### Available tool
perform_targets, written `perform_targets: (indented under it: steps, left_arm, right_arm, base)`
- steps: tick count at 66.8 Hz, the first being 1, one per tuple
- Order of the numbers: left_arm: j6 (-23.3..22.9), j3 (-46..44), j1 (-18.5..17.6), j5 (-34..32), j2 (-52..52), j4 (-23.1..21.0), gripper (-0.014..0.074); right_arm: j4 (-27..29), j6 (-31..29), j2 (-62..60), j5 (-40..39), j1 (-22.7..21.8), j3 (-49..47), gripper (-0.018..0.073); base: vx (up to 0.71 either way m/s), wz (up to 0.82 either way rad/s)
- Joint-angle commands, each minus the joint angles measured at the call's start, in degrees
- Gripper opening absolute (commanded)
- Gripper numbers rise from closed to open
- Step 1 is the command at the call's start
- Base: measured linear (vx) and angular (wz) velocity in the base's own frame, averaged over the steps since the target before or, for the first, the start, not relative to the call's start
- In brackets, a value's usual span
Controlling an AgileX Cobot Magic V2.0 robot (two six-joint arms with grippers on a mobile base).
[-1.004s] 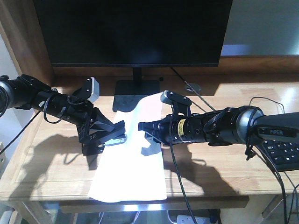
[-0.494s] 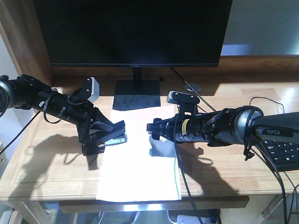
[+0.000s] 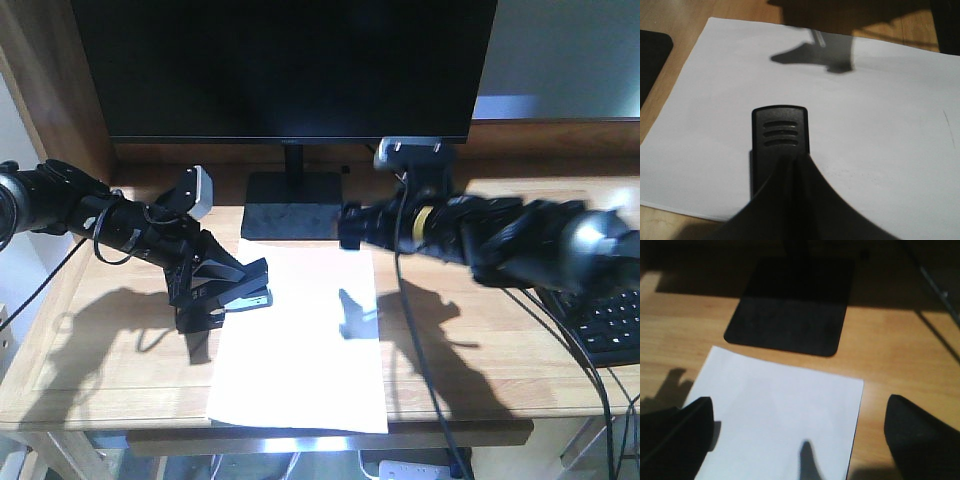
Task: Grab stapler and paper to desk for stapling
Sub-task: 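Open the right gripper and withdraw it from the paper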
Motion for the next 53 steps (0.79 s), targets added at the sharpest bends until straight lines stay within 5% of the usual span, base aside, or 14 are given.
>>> perform_targets:
  steps: [1,25,53]
  left_arm:
    - [-0.55,-1.42,-0.20,1.70,-3.41,-3.31,-0.0007]
    - [-0.55,-1.42,-0.20,1.70,-3.41,-3.31,-0.0007]
    - [-0.55,-1.42,-0.20,1.70,-3.41,-3.31,-0.0007]
  right_arm:
    - [-1.47,-3.02,-7.73,1.85,-0.09,-0.35,0.0615]
    - [-1.47,-12.43,-29.60,9.08,-0.09,10.23,0.0588]
    - [-1.47,-13.44,-55.09,12.76,-0.09,27.46,0.0588]
  base:
    - [0.00,0.00]
    - [0.00,0.00]
    - [0.00,0.00]
